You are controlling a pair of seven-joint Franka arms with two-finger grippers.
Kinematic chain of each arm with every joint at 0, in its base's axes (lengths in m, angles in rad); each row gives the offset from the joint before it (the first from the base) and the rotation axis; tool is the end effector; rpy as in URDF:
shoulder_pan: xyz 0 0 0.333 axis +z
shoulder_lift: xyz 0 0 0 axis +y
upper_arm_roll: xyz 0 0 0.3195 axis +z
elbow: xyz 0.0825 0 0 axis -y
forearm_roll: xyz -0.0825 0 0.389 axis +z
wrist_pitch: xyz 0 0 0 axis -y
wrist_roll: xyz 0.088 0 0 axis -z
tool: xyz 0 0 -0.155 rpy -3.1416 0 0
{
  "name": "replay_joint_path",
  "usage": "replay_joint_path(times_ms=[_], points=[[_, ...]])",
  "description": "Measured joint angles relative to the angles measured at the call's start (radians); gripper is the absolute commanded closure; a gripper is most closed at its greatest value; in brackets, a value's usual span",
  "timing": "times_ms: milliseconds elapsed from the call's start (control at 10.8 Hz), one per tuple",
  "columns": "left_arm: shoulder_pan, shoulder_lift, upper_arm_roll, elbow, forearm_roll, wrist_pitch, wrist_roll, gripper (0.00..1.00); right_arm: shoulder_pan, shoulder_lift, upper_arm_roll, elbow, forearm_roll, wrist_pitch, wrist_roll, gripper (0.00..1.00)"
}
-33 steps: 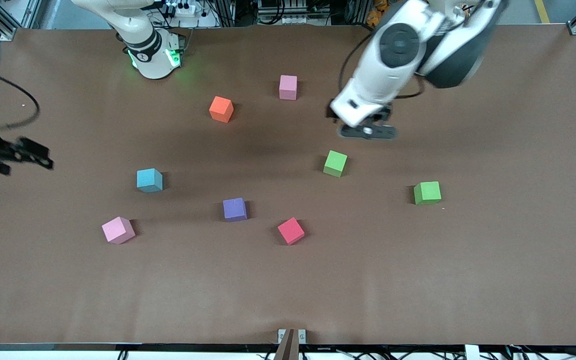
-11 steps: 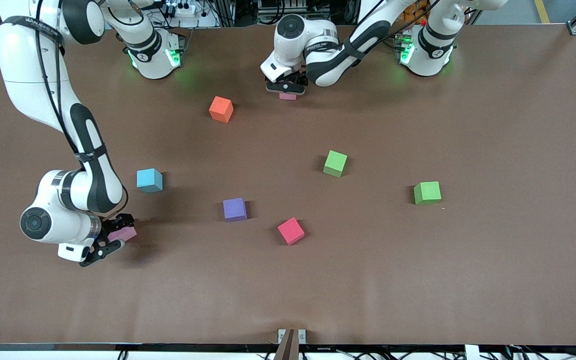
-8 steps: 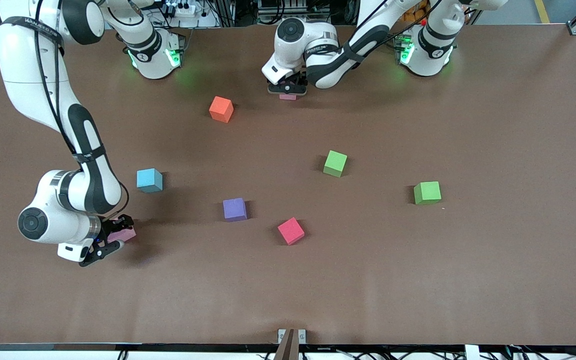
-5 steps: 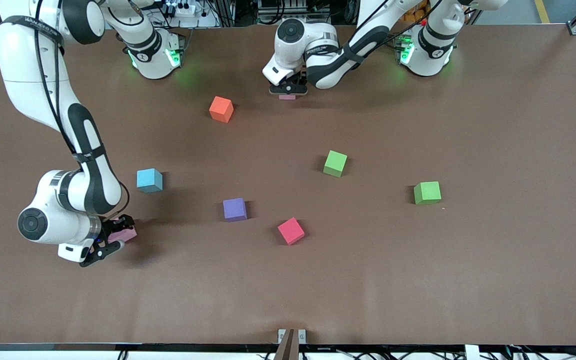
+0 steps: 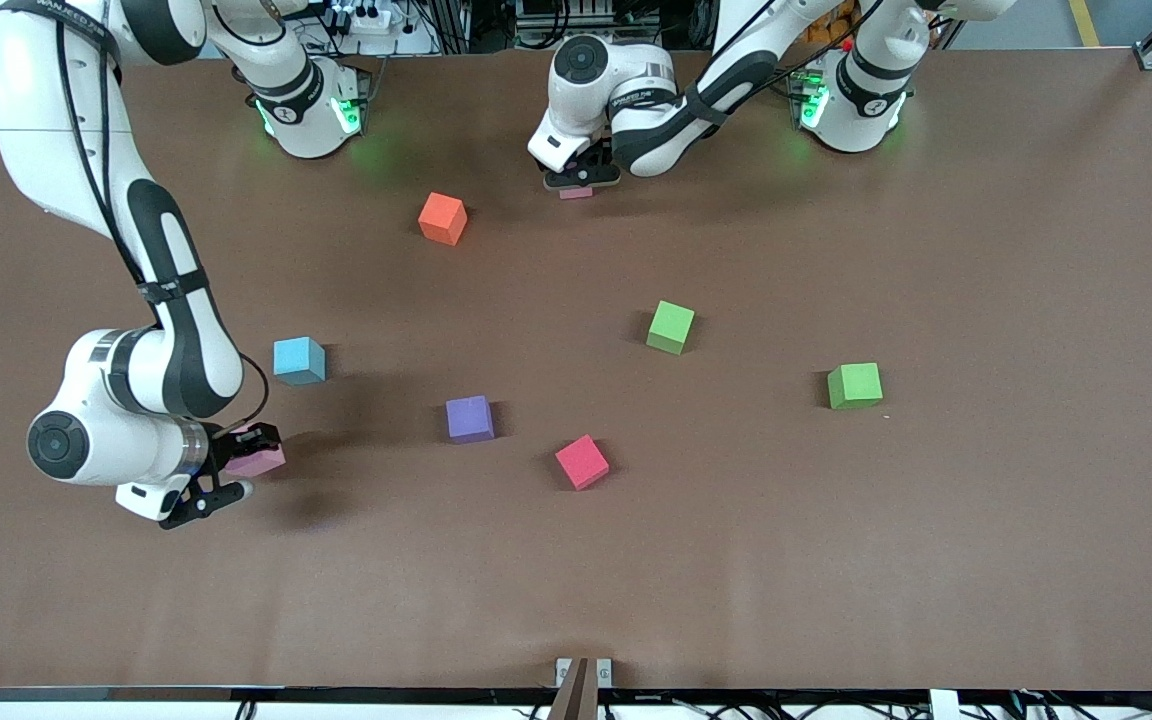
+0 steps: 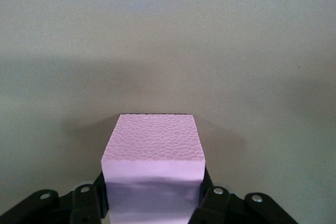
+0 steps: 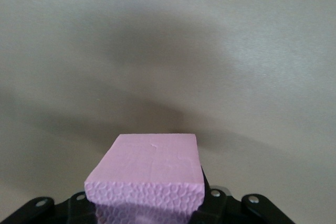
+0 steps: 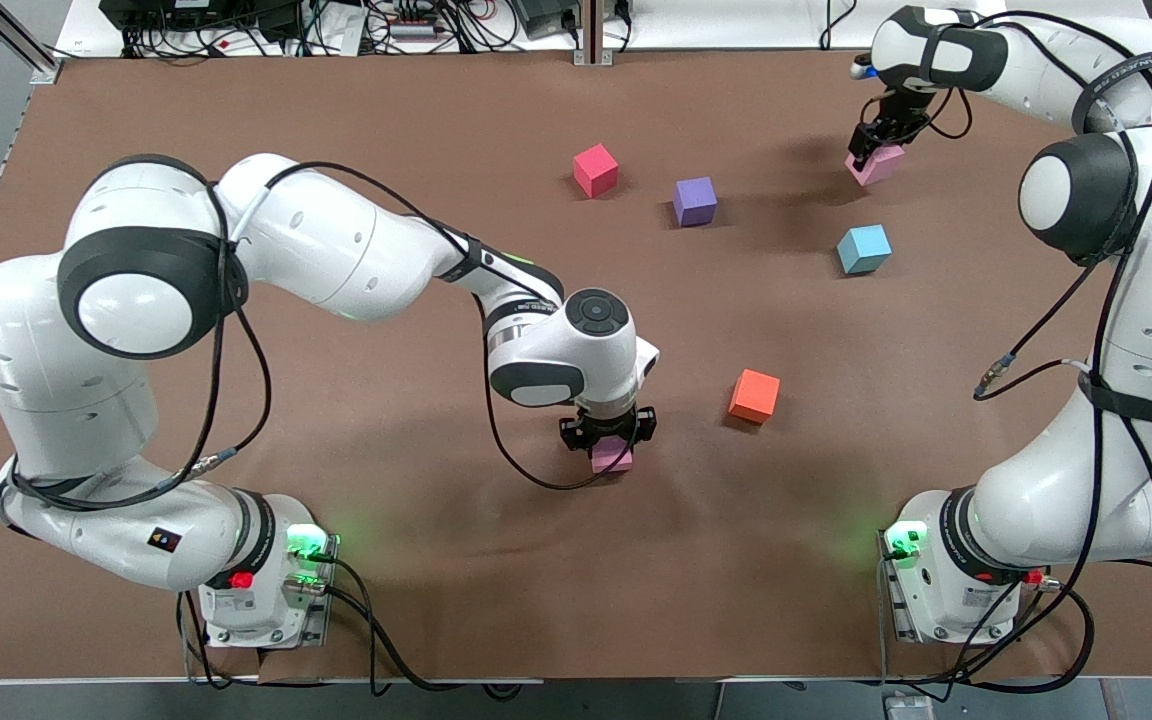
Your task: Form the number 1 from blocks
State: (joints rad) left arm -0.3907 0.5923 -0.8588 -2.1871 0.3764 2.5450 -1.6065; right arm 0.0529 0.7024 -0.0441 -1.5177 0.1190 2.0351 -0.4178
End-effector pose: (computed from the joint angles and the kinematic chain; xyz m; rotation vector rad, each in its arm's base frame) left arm 0.1539 -0.5386 0.1576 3.0594 0.1941 -0.3420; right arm 0.6873 0.0208 0.1862 -2.9718 -0.5581 0.2507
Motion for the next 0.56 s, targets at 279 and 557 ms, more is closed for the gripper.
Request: replay_joint_path(times_ms=[279, 557], points=[[-0.003, 0.000, -0.007, 0.000, 0.000, 0.000, -0.004, 0.41, 0.026, -0.025, 0.006, -0.028, 0.000, -0.031, 0.031, 1.00], [-0.007, -0.001, -0.022, -0.001, 0.056, 0.000, -0.004, 0.63, 0.042, -0.080, 0.013, -0.118, 0.015, -0.040, 0.039, 1.00]])
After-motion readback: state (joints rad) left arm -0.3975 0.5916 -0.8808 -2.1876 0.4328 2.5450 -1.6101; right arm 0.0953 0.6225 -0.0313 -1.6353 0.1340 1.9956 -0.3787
